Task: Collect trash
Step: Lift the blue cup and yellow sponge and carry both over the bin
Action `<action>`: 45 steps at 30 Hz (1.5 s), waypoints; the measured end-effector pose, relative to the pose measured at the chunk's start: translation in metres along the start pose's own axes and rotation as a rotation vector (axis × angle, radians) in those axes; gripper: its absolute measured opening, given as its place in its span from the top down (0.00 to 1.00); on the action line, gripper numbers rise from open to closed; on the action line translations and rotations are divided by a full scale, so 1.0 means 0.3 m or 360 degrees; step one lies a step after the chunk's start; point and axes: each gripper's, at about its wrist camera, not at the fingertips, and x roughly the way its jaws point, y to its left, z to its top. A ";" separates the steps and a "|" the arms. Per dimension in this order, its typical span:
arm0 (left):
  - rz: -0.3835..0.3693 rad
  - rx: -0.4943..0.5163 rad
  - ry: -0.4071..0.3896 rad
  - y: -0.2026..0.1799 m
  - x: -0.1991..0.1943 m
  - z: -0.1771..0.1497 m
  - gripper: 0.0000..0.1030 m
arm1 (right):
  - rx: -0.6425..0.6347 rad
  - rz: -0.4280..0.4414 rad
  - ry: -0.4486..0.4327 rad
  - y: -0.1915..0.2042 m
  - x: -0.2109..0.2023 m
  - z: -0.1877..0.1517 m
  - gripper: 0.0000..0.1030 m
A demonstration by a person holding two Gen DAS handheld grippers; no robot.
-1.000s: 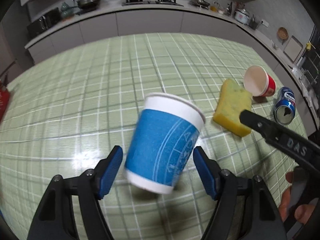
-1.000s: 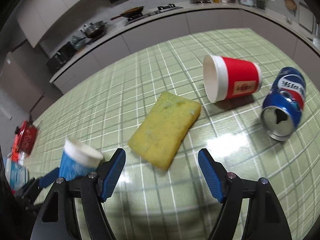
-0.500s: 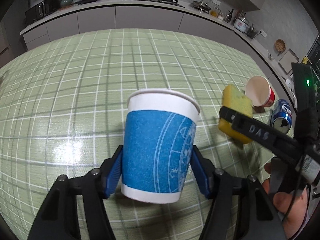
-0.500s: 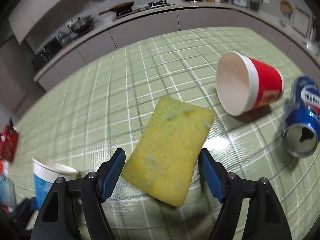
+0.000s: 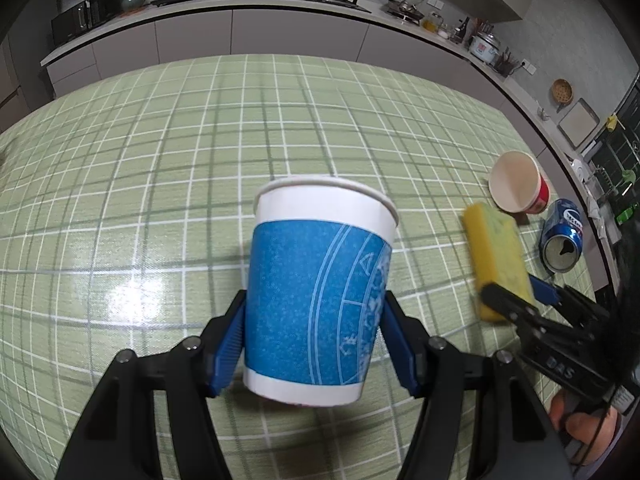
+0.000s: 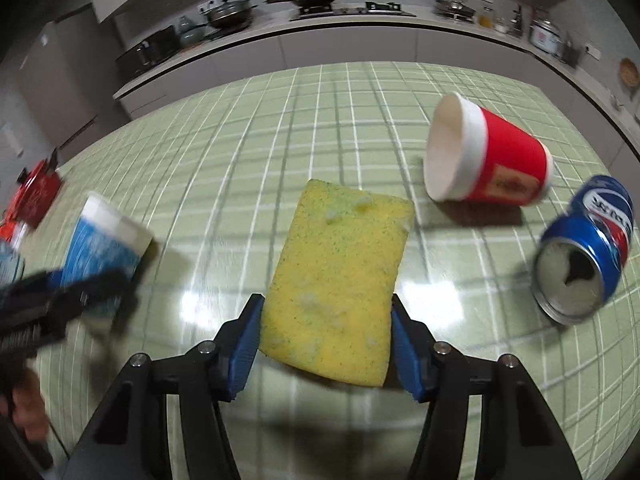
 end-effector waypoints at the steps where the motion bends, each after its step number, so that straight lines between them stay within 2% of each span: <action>1: 0.0008 0.0001 -0.0003 -0.005 0.004 0.003 0.37 | 0.0012 -0.0007 0.0004 -0.008 -0.003 -0.003 0.36; 5: 0.0019 -0.0003 -0.0012 -0.022 0.019 0.010 0.37 | 0.0110 -0.0039 -0.0020 -0.021 0.001 0.001 0.32; 8: 0.0029 -0.0009 -0.0035 -0.032 0.023 0.009 0.39 | 0.0053 -0.0114 -0.0024 0.005 0.013 0.010 0.33; 9: 0.0030 -0.0014 -0.0039 -0.033 0.024 0.007 0.40 | 0.0016 -0.0140 -0.0028 0.020 0.014 0.002 0.39; 11: 0.0026 -0.0036 -0.0051 -0.032 0.022 0.004 0.41 | -0.0035 -0.0164 -0.0043 0.046 0.008 -0.002 0.45; 15: 0.0023 -0.0054 -0.0079 -0.040 -0.002 -0.010 0.42 | 0.0041 -0.0081 -0.0074 0.007 -0.027 -0.025 0.53; 21: 0.0011 -0.0046 -0.0128 -0.084 -0.051 -0.027 0.42 | 0.0117 -0.0008 -0.0110 -0.035 -0.093 -0.052 0.54; 29: 0.0018 -0.0035 -0.0158 -0.167 -0.080 -0.064 0.42 | 0.0110 0.0047 -0.0189 -0.033 -0.212 -0.099 0.54; 32: 0.0039 -0.0046 -0.0167 -0.201 -0.089 -0.089 0.42 | 0.0119 0.0106 -0.0196 -0.059 -0.248 -0.117 0.54; 41: 0.0147 -0.0121 -0.0210 -0.408 -0.096 -0.186 0.42 | 0.0041 0.0298 -0.0215 -0.226 -0.344 -0.166 0.54; 45: 0.0140 -0.0160 -0.0234 -0.505 -0.103 -0.228 0.42 | 0.0020 0.0376 -0.0221 -0.337 -0.406 -0.211 0.54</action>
